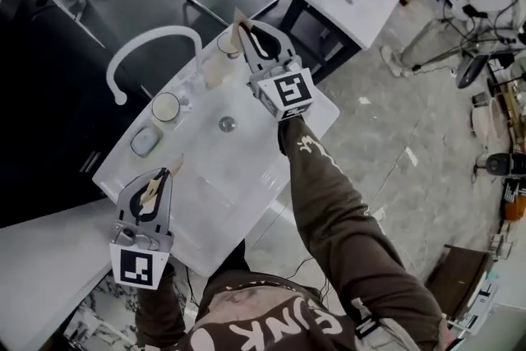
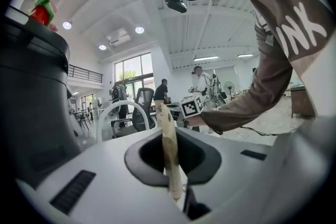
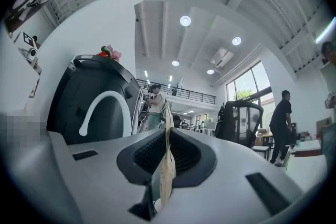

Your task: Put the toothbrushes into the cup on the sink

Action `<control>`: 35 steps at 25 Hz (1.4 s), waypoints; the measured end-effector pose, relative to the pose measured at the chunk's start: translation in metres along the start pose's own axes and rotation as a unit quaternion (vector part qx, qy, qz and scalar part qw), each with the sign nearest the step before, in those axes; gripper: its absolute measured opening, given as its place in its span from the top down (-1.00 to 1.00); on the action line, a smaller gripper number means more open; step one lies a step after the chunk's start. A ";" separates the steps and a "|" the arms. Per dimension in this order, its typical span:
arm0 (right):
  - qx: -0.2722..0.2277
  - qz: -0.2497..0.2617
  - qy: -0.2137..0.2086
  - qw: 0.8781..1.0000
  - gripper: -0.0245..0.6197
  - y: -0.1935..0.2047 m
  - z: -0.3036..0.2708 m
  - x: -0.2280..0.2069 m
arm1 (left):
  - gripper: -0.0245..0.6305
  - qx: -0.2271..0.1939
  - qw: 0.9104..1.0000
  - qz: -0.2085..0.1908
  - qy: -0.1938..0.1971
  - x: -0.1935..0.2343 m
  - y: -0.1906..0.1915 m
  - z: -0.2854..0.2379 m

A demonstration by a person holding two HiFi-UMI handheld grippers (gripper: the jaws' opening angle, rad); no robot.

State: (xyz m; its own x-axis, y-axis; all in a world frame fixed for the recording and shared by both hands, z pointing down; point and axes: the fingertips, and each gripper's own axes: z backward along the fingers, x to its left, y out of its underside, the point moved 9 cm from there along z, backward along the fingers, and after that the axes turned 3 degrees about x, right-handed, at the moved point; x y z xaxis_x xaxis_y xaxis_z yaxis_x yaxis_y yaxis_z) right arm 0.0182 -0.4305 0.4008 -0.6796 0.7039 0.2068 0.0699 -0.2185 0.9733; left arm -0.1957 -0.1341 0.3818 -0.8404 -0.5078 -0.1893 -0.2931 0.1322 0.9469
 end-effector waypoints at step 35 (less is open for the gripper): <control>0.033 -0.015 -0.009 0.999 0.31 0.054 0.000 0.002 | 0.89 -0.016 0.998 -0.064 -0.016 0.077 0.011 -0.051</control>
State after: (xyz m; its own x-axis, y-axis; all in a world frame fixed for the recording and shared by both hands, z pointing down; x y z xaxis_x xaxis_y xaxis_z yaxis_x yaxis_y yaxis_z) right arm 0.0207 -0.4405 0.4538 -0.6694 0.7213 0.1777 0.0976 -0.1518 0.9836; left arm -0.2406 -0.2148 0.3911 -0.8119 -0.4906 -0.3164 -0.3840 0.0405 0.9224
